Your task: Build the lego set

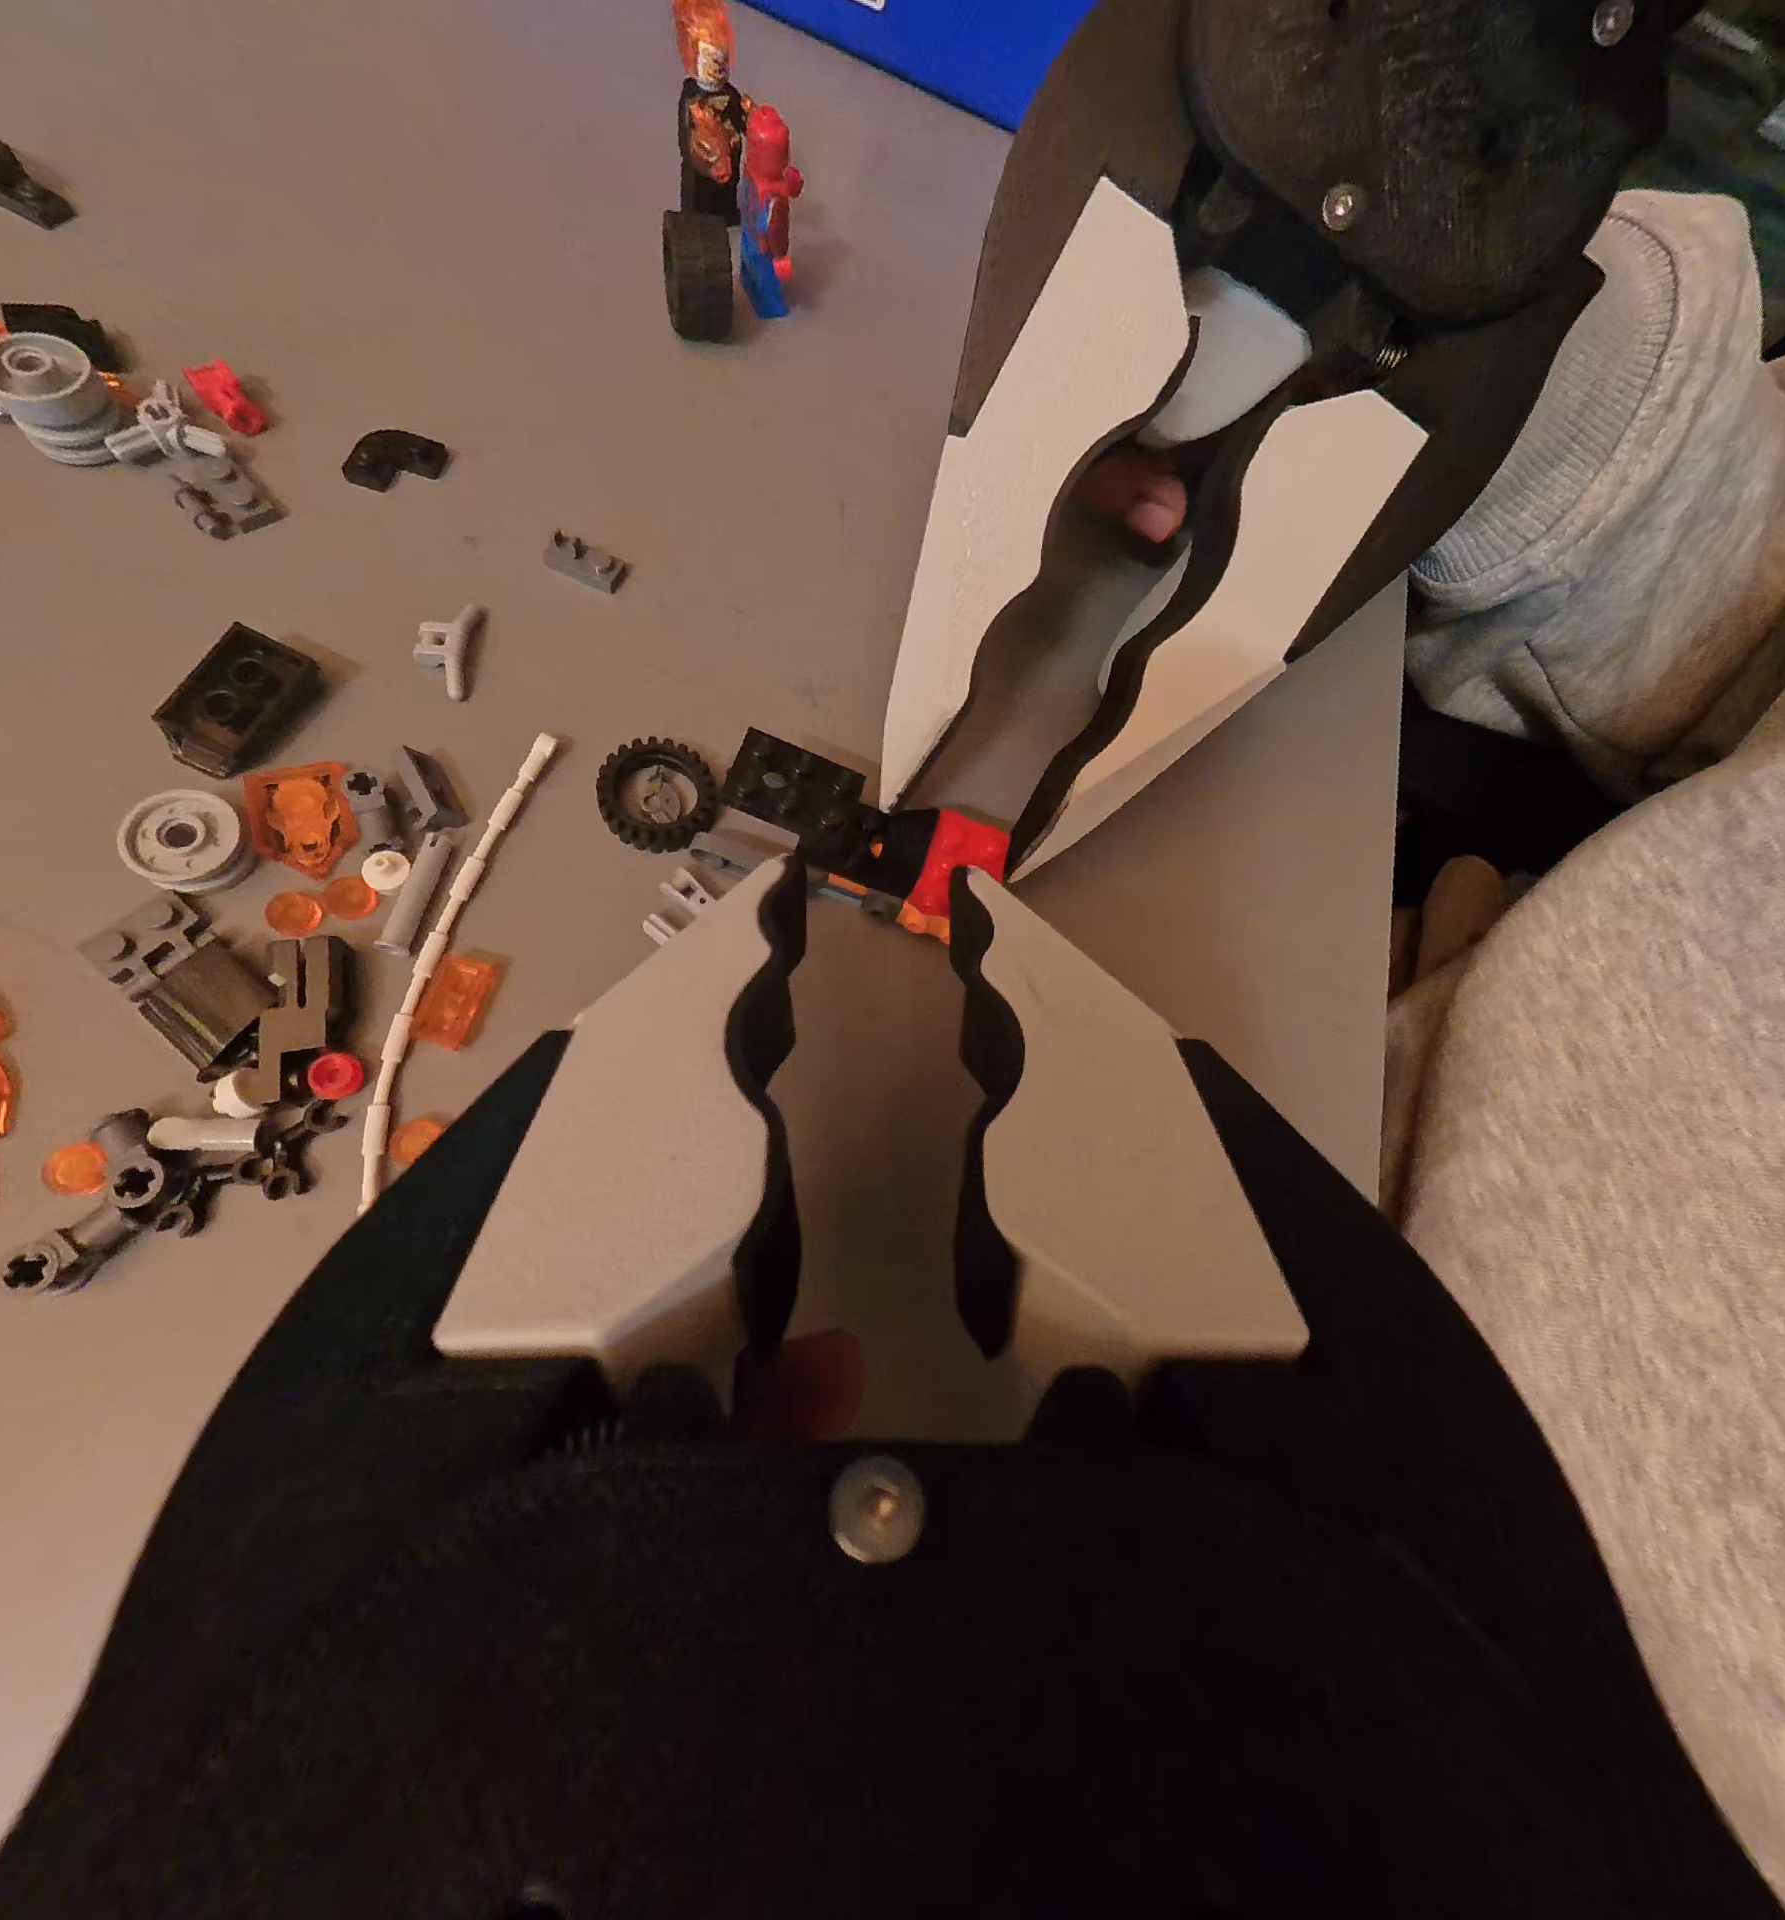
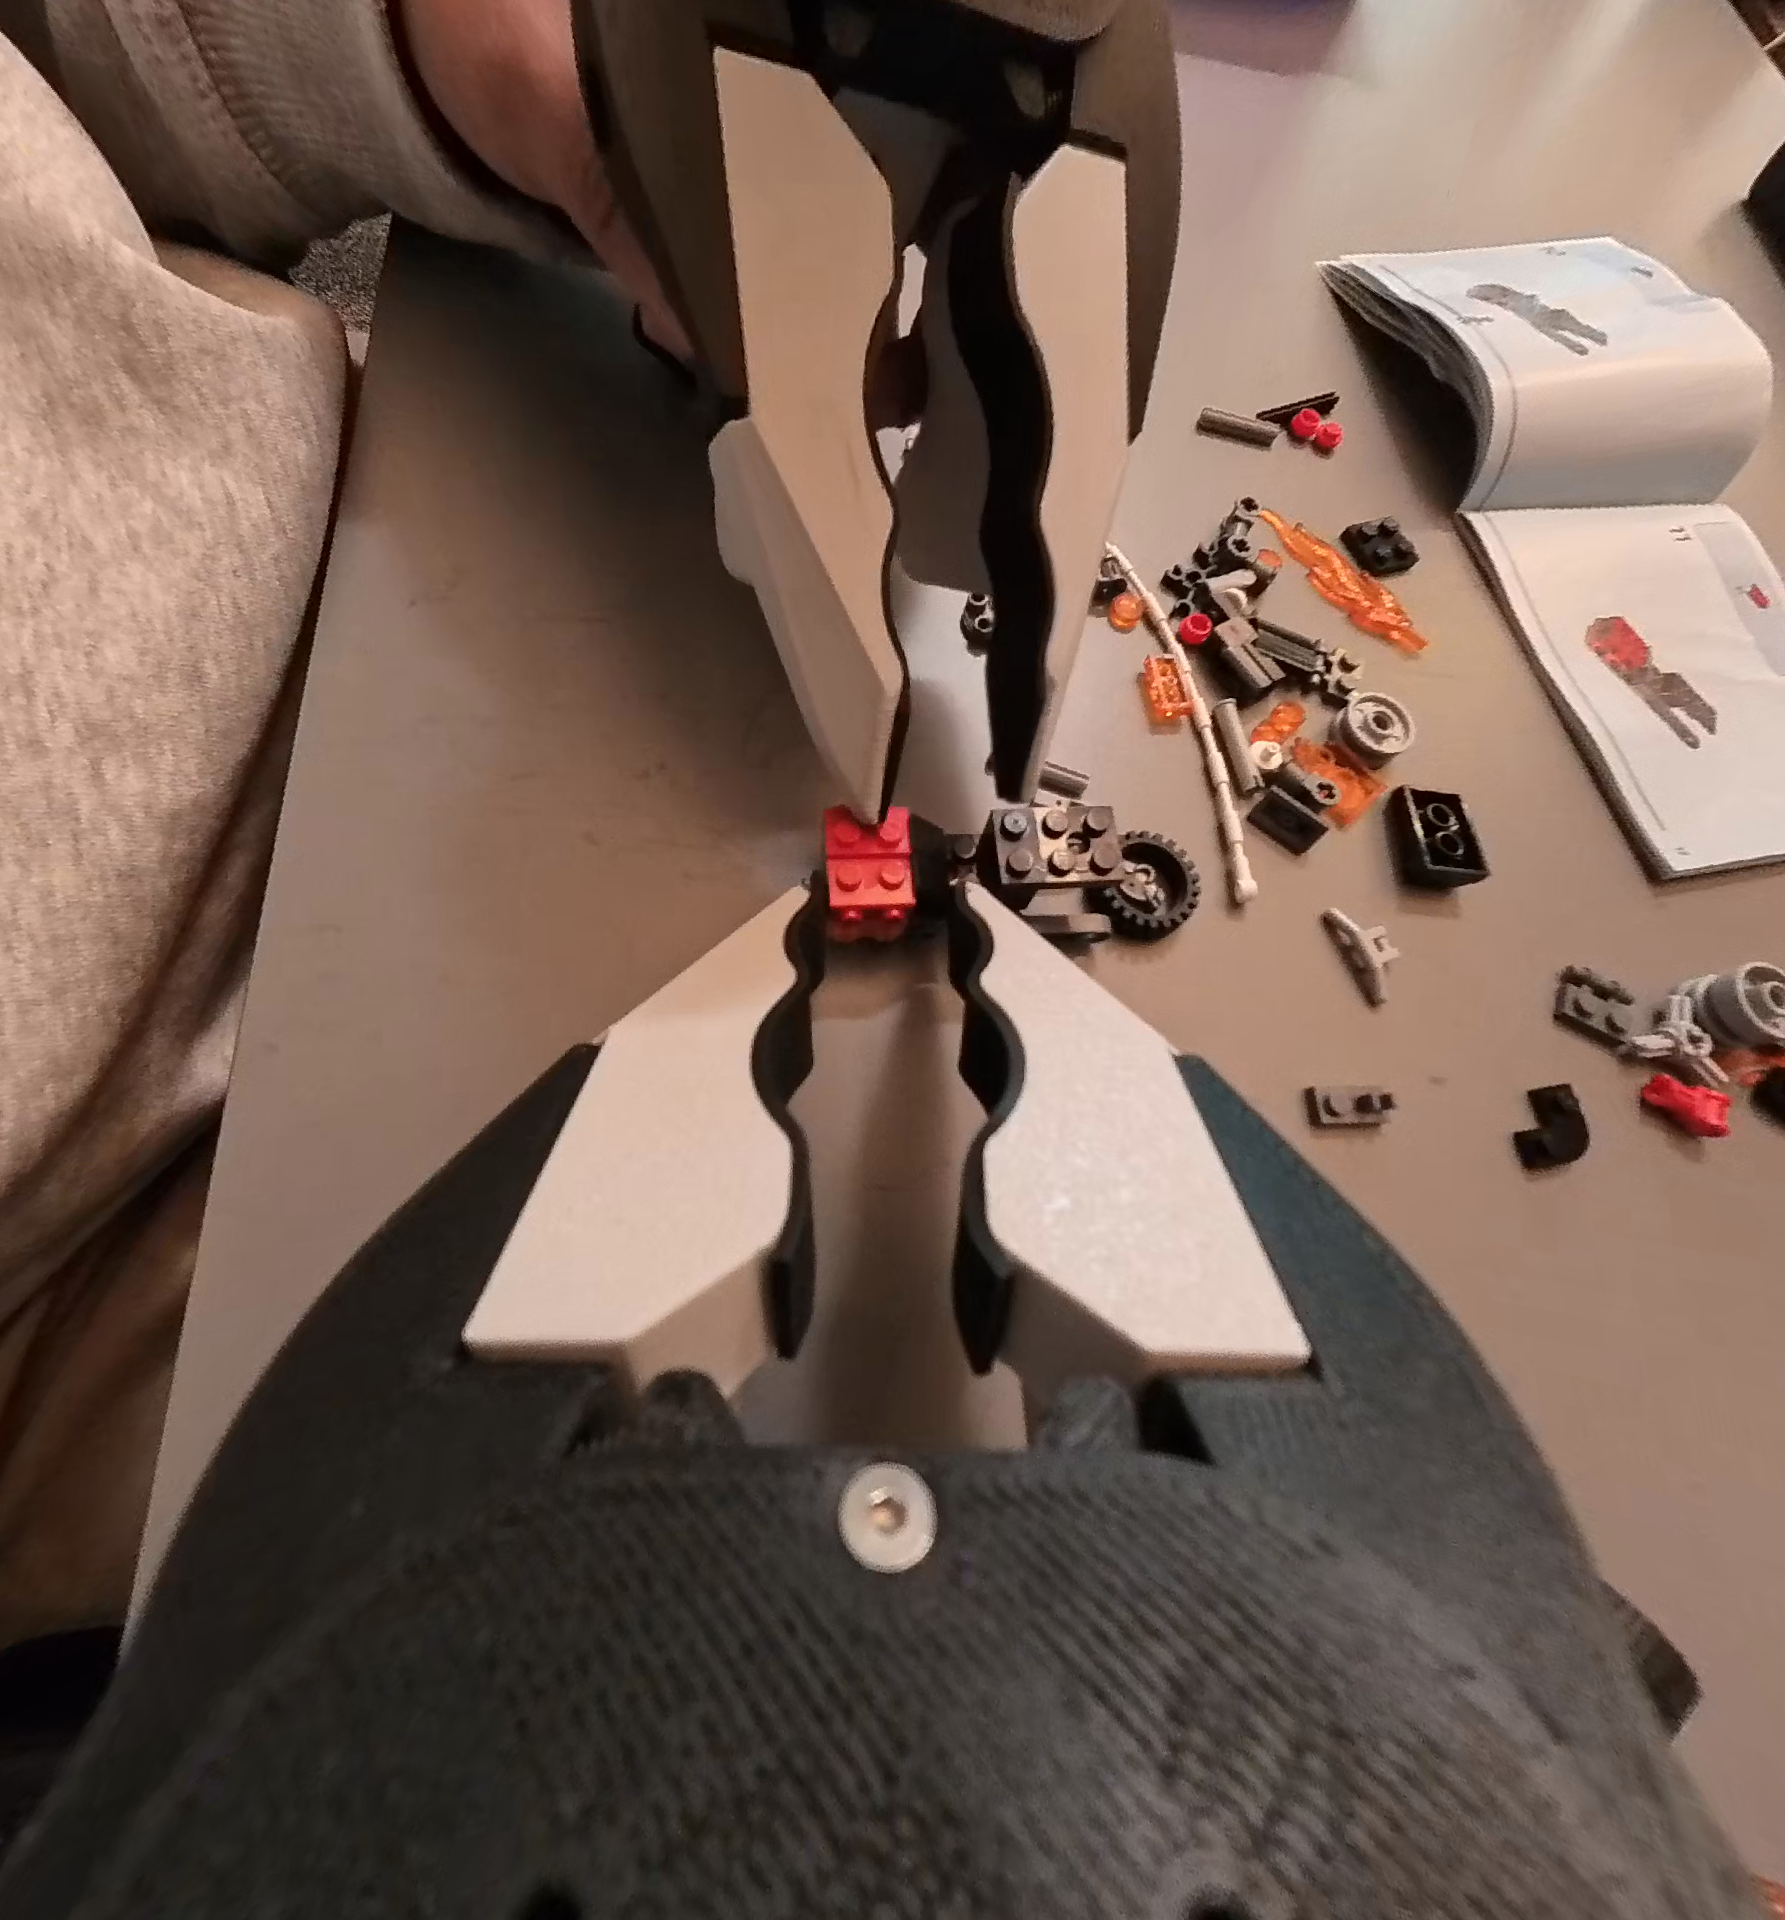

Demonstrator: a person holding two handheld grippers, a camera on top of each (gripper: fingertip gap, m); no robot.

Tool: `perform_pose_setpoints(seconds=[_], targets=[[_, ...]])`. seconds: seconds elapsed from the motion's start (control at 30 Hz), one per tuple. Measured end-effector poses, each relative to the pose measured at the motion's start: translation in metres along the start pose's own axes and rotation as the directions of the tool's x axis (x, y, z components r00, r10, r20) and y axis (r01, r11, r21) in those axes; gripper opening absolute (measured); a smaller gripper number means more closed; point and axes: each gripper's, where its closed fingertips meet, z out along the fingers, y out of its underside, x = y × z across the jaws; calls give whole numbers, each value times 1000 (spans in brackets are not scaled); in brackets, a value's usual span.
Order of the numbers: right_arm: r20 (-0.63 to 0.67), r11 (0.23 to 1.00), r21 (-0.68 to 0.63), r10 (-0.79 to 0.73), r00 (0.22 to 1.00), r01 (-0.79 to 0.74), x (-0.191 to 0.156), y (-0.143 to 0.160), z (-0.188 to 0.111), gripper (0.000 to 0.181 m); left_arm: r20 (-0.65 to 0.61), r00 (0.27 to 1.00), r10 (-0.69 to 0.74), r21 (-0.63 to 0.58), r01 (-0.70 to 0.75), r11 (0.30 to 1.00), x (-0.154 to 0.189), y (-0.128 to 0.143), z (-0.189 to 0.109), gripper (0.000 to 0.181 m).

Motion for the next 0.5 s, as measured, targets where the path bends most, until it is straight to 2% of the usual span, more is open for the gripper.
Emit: perform_pose_setpoints(seconds=[0.5], targets=[[-5, 1000, -3, -4, 1000, 4, 0, 0, 1, 22, -78, 992, -100, -67, 95, 993, 7, 5, 2, 17]])
